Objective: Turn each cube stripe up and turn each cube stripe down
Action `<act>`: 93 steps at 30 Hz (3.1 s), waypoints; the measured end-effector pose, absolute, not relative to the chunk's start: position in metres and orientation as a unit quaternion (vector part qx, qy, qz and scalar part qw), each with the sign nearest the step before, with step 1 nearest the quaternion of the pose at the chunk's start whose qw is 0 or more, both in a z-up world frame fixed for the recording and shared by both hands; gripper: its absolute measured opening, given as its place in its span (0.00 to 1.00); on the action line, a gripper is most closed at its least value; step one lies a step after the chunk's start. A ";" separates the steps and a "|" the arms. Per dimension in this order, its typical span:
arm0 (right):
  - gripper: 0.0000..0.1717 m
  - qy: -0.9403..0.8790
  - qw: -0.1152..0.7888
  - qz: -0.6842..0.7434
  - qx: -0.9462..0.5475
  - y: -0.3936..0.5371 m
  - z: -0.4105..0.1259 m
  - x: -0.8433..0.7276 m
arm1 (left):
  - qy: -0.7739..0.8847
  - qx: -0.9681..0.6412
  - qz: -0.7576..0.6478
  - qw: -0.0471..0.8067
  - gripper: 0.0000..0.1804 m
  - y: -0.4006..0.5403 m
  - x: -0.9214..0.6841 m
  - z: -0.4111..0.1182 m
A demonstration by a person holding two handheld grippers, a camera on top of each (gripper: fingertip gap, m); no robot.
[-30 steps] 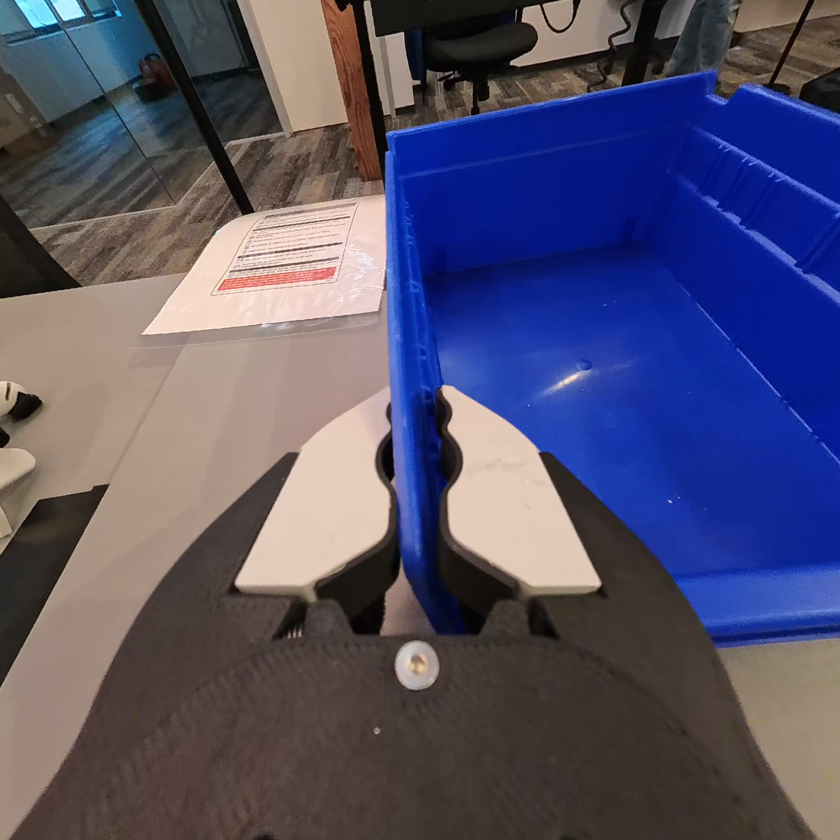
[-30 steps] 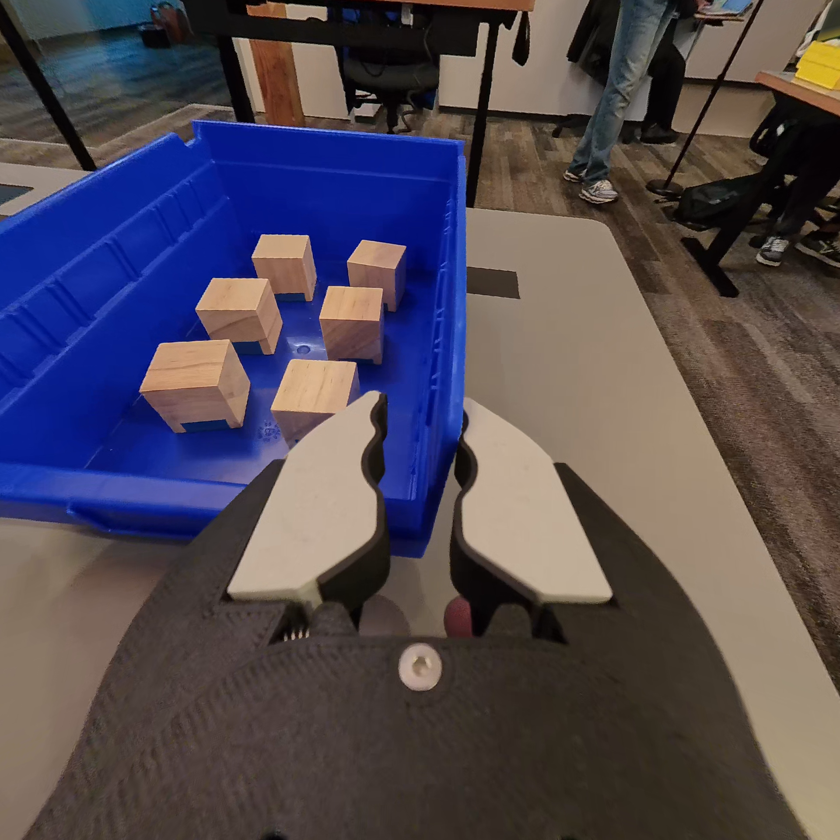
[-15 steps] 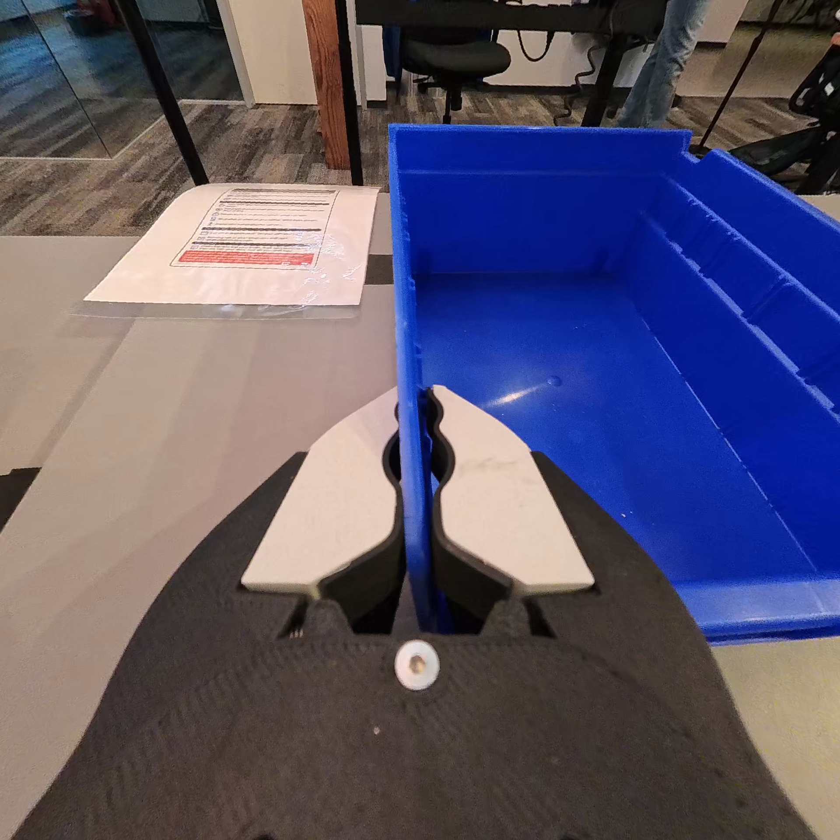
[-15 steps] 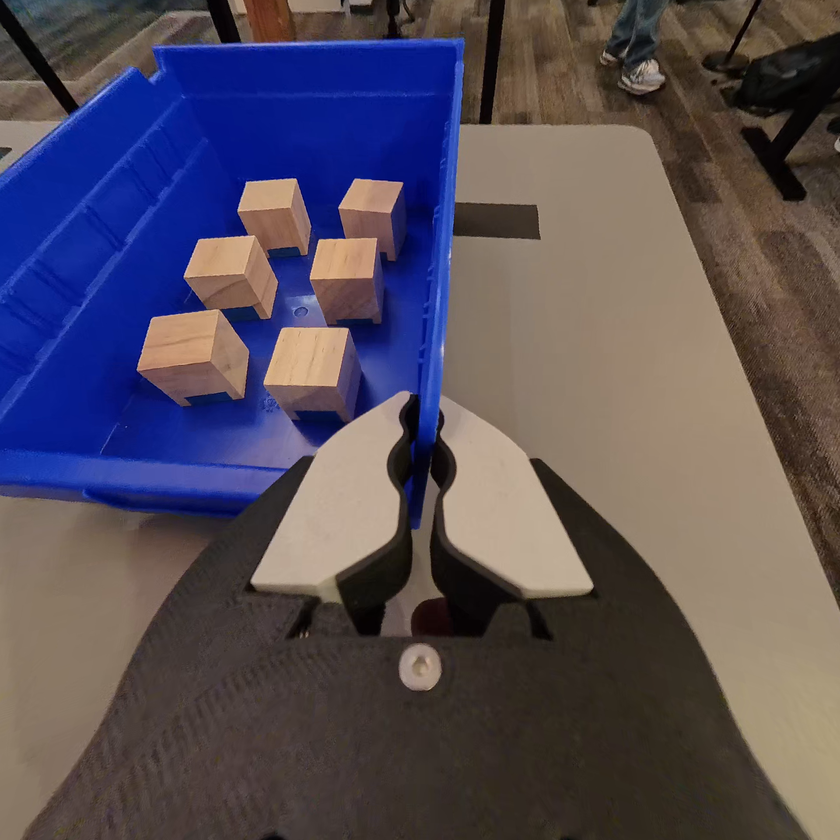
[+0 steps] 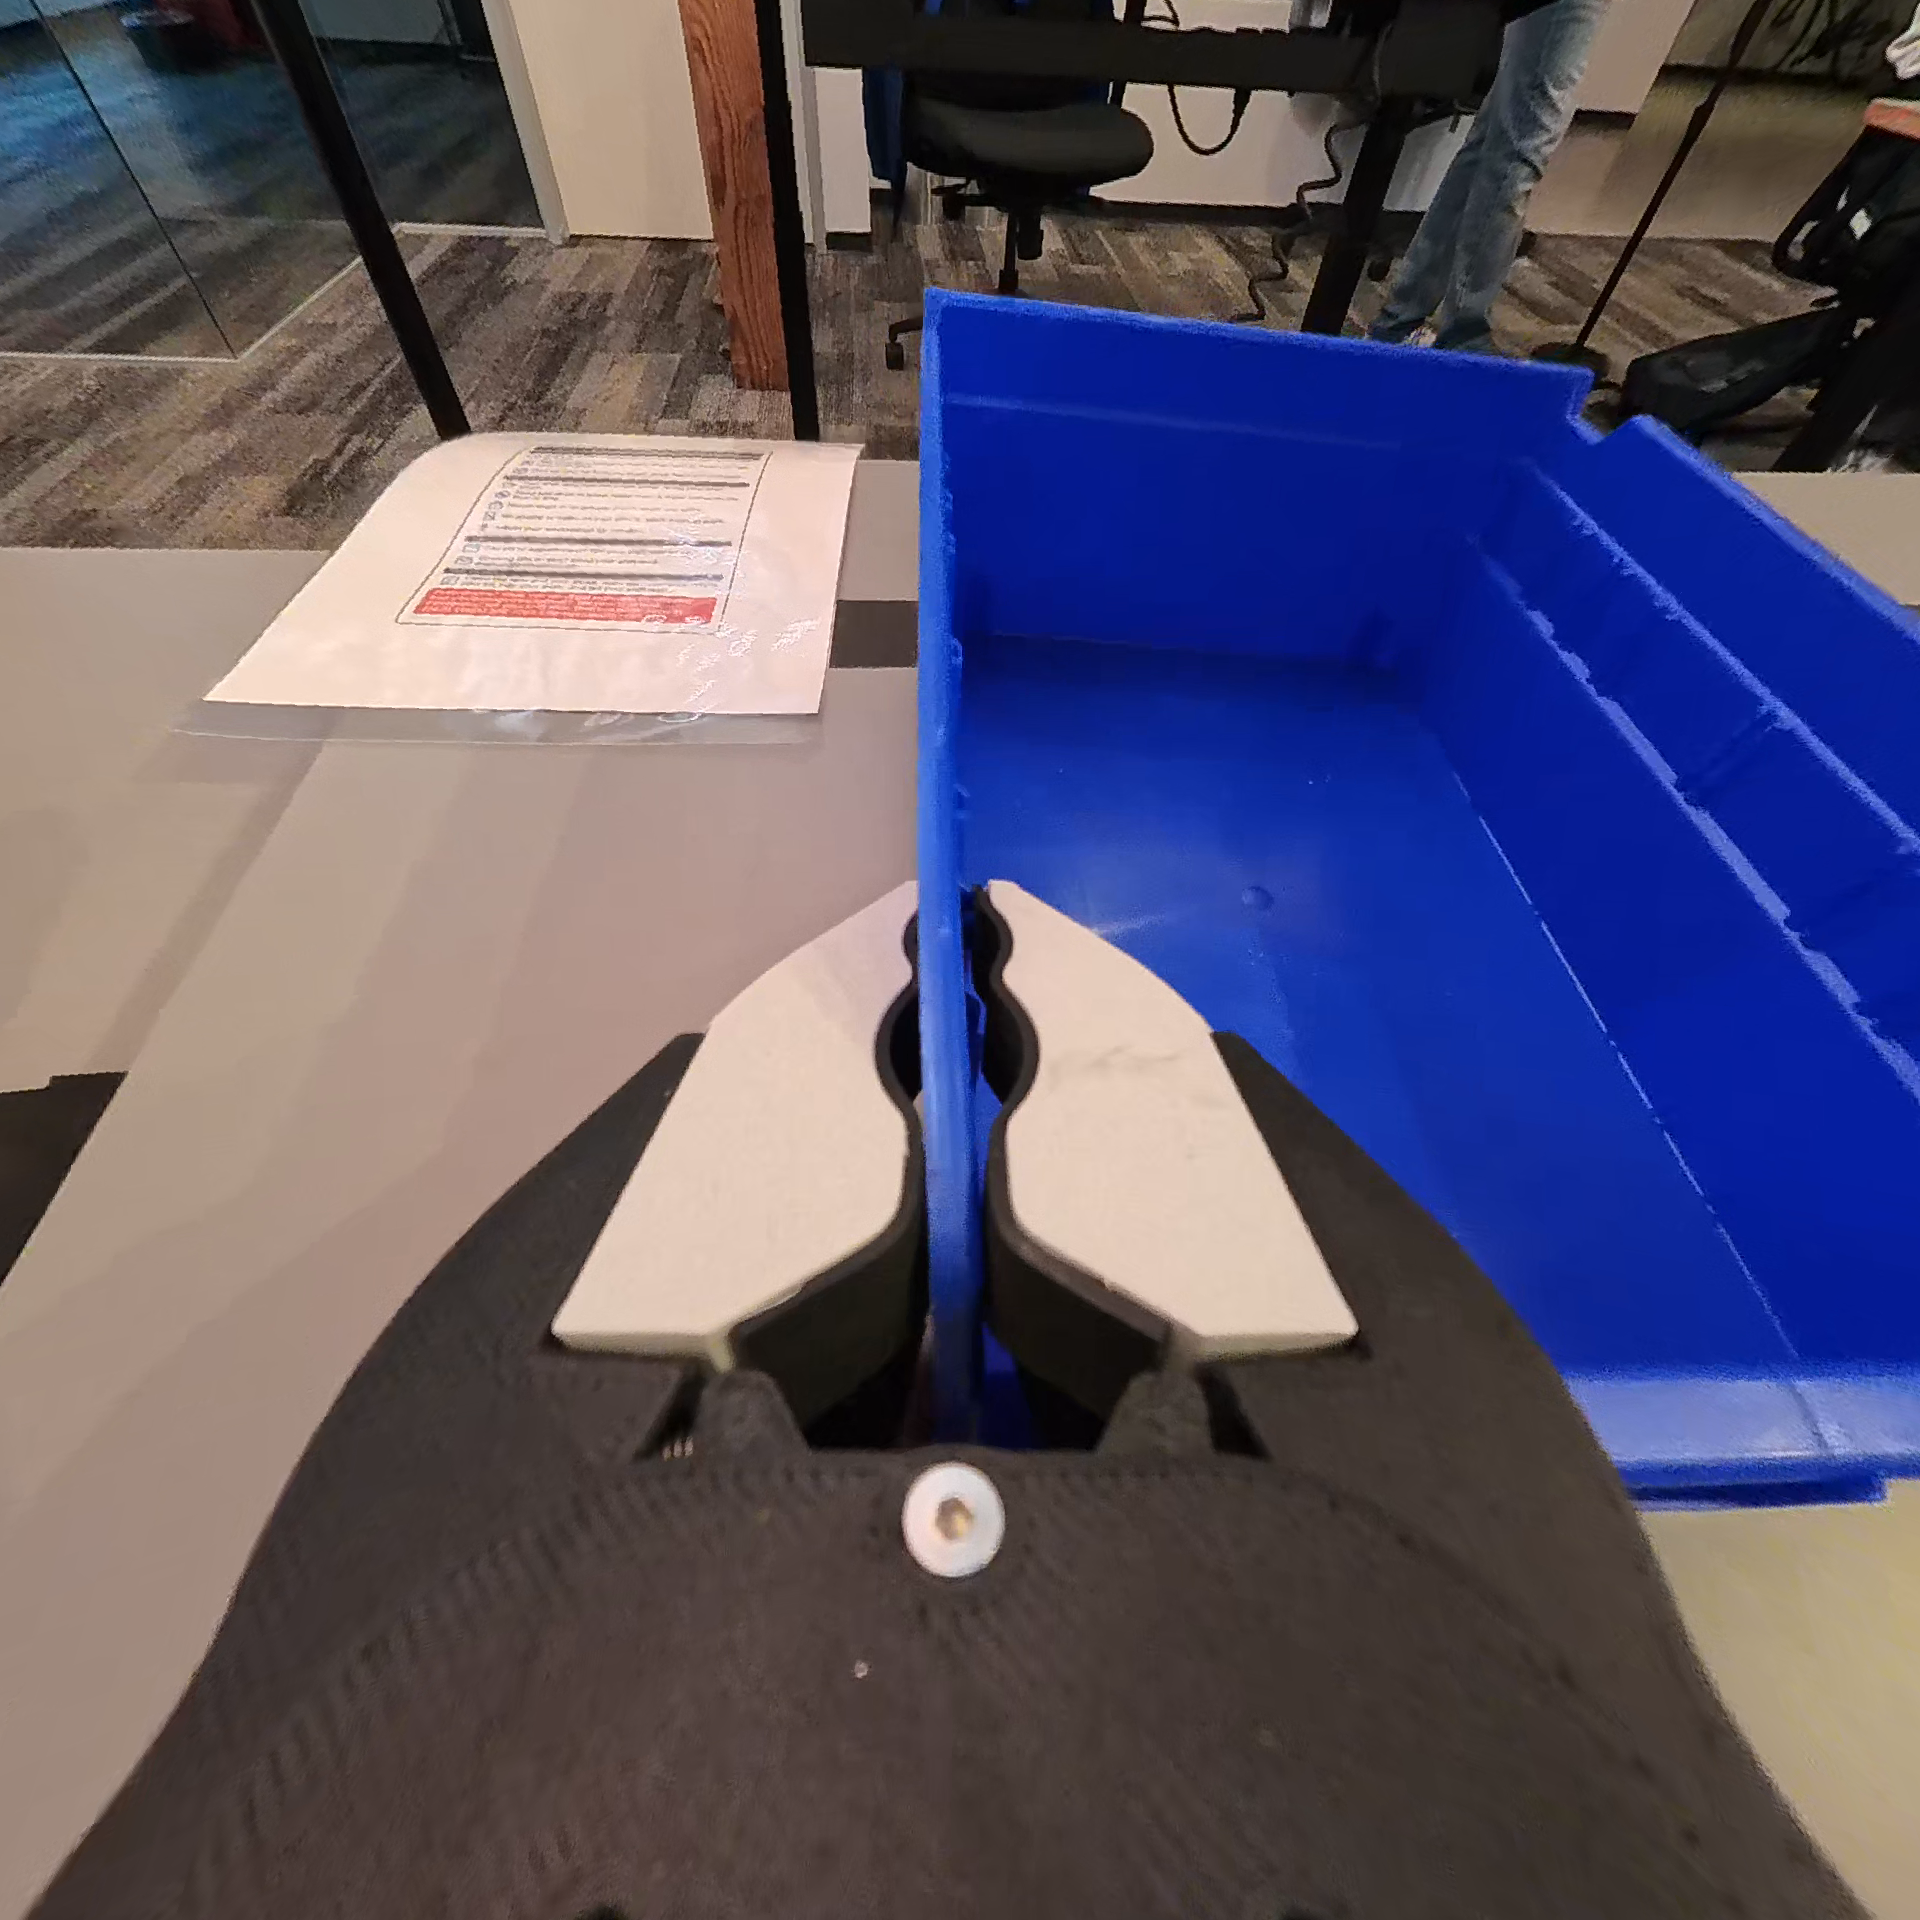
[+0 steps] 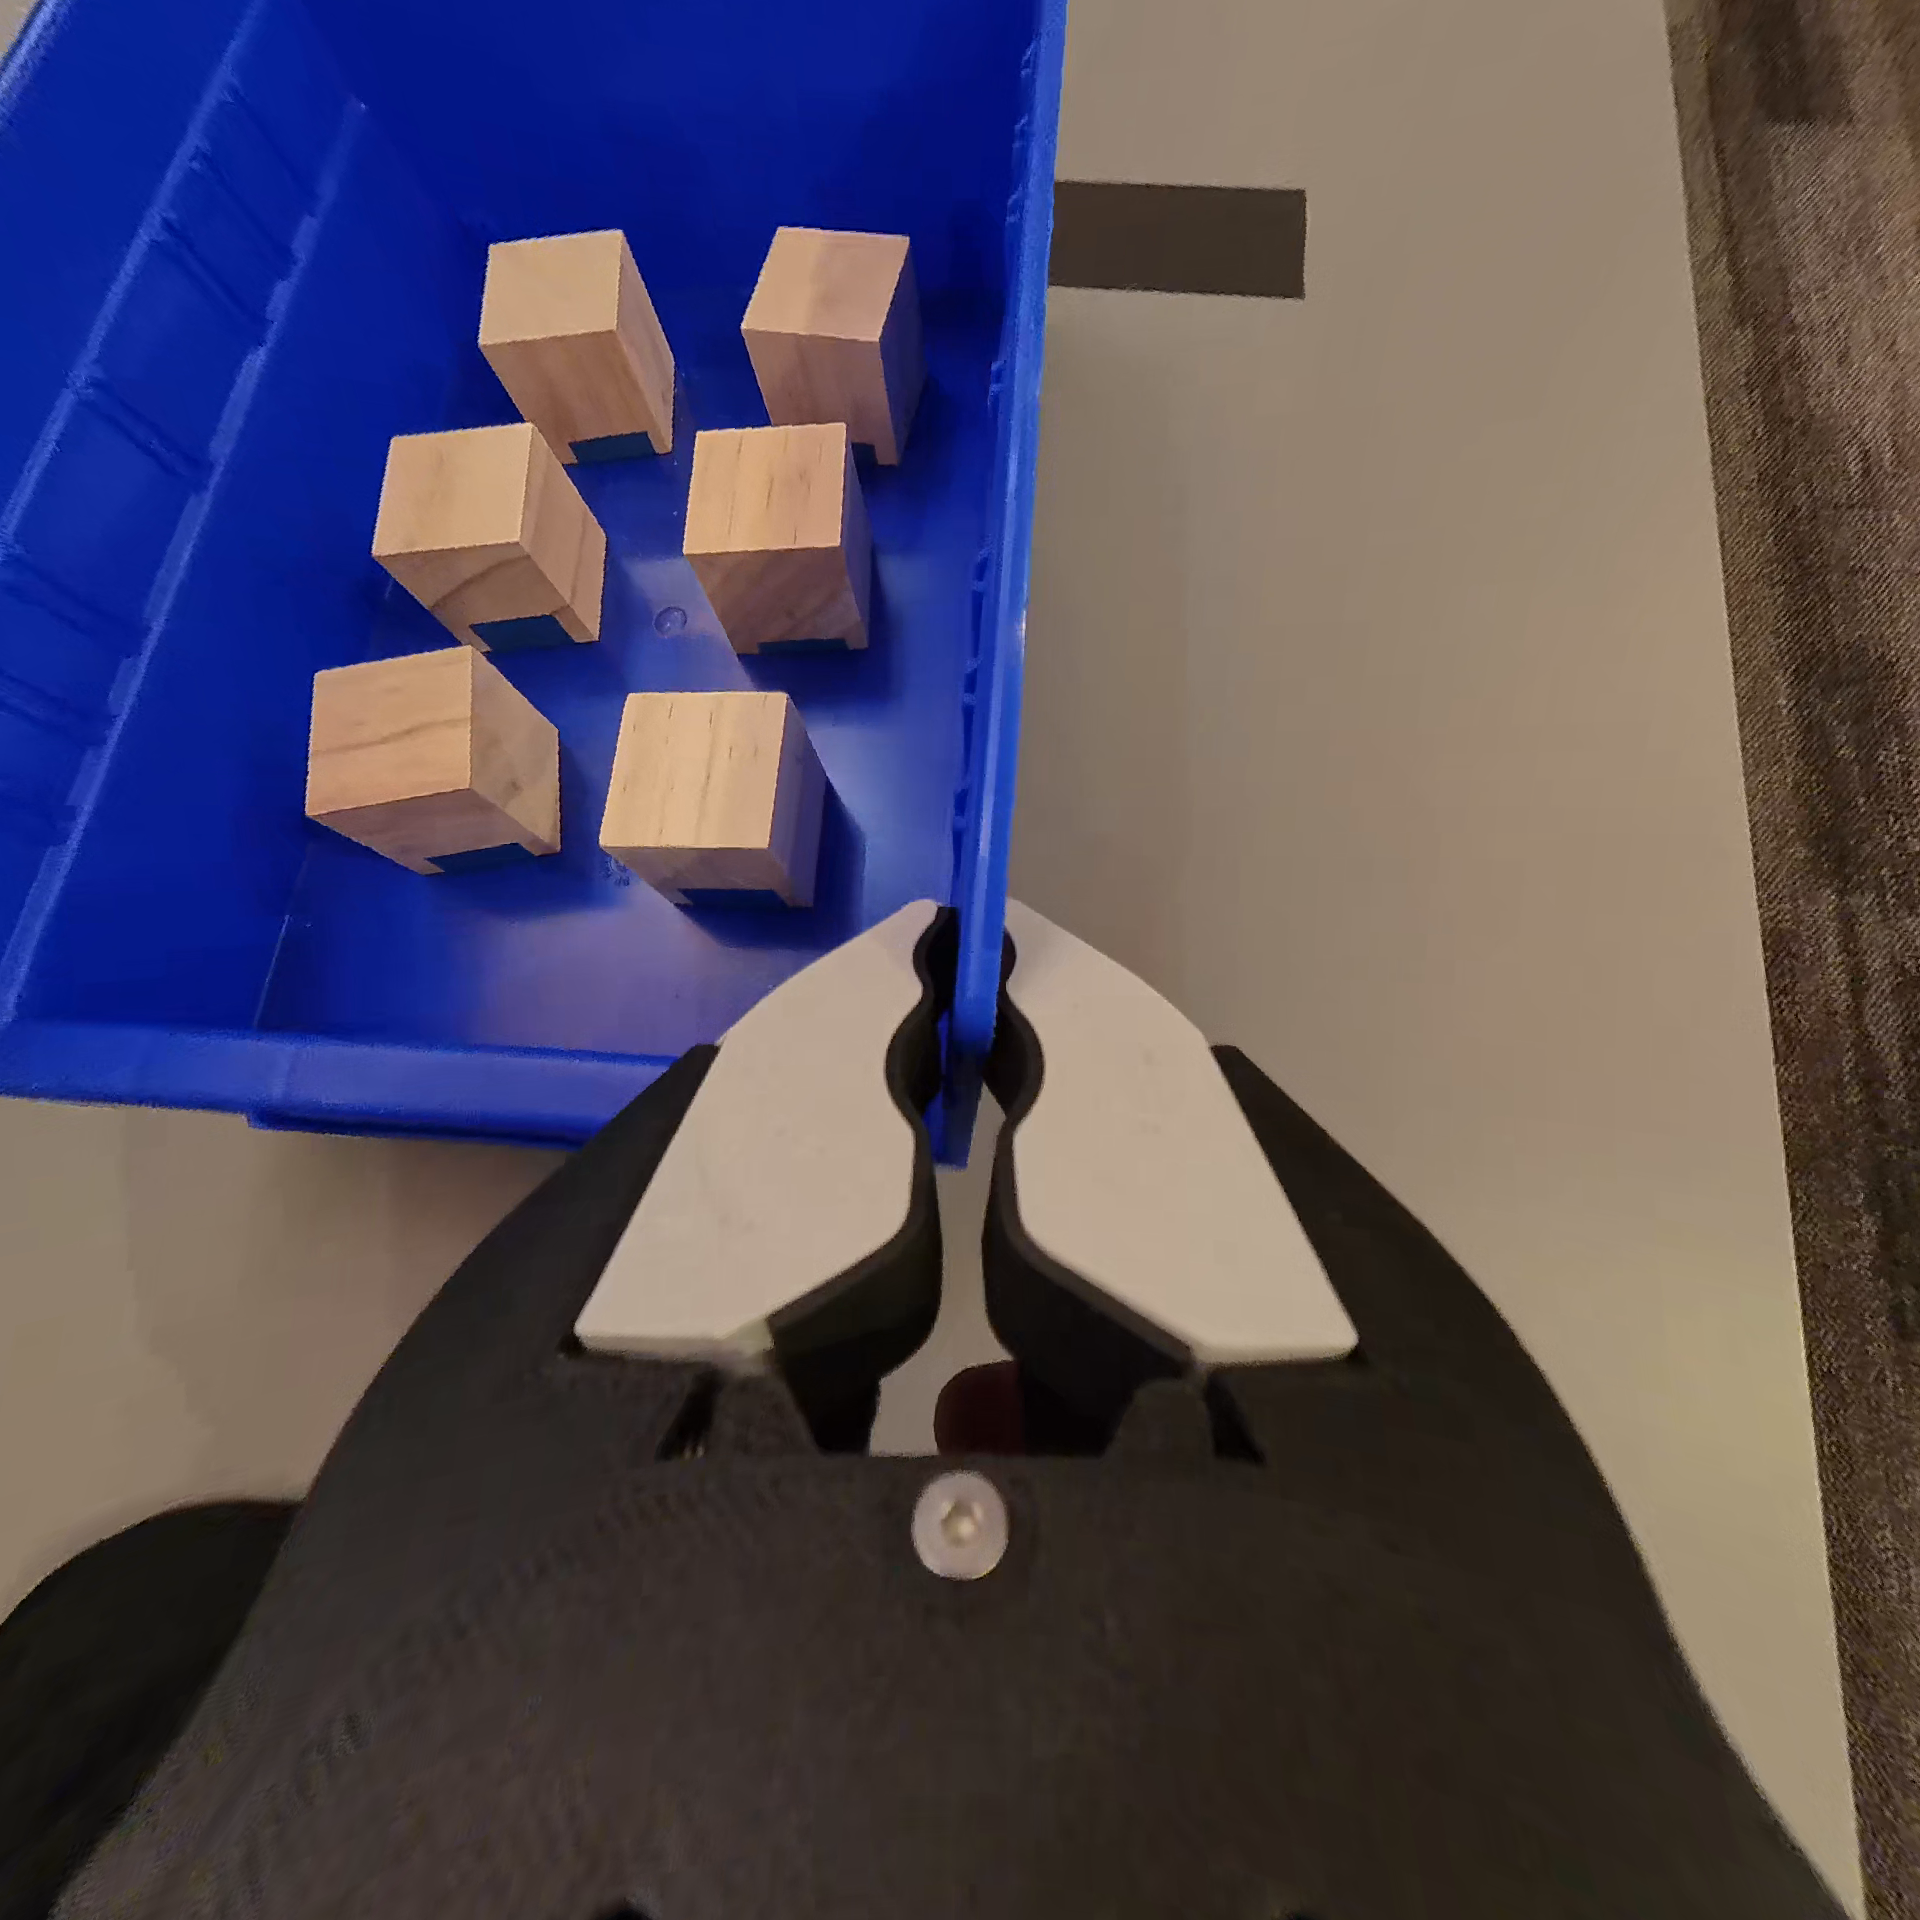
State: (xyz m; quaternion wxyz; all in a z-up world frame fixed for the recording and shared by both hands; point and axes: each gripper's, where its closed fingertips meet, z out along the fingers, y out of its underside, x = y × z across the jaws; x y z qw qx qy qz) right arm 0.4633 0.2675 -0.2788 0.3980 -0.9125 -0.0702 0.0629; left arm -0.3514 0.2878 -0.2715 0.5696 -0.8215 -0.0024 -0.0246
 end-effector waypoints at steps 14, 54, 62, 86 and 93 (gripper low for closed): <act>0.02 -0.120 0.350 0.078 -0.926 0.219 -0.264 0.443 | 0.018 -0.839 -0.023 0.543 0.03 0.279 -0.349 -0.255; 0.03 -0.280 0.313 0.118 -0.900 0.066 -0.252 0.343 | 0.032 -0.793 0.021 0.608 0.02 0.148 -0.372 -0.156; 0.03 -0.343 0.304 0.152 -0.876 0.071 -0.260 0.269 | 0.000 -0.785 0.046 0.618 0.02 0.093 -0.403 -0.147; 0.02 -0.418 0.331 0.234 -0.813 0.181 -0.288 0.011 | -0.070 -0.748 0.057 0.658 0.03 0.043 -0.475 -0.131; 0.22 -0.487 0.409 0.226 -0.738 0.166 -0.246 0.010 | -0.076 -0.740 0.056 0.666 0.03 0.037 -0.481 -0.126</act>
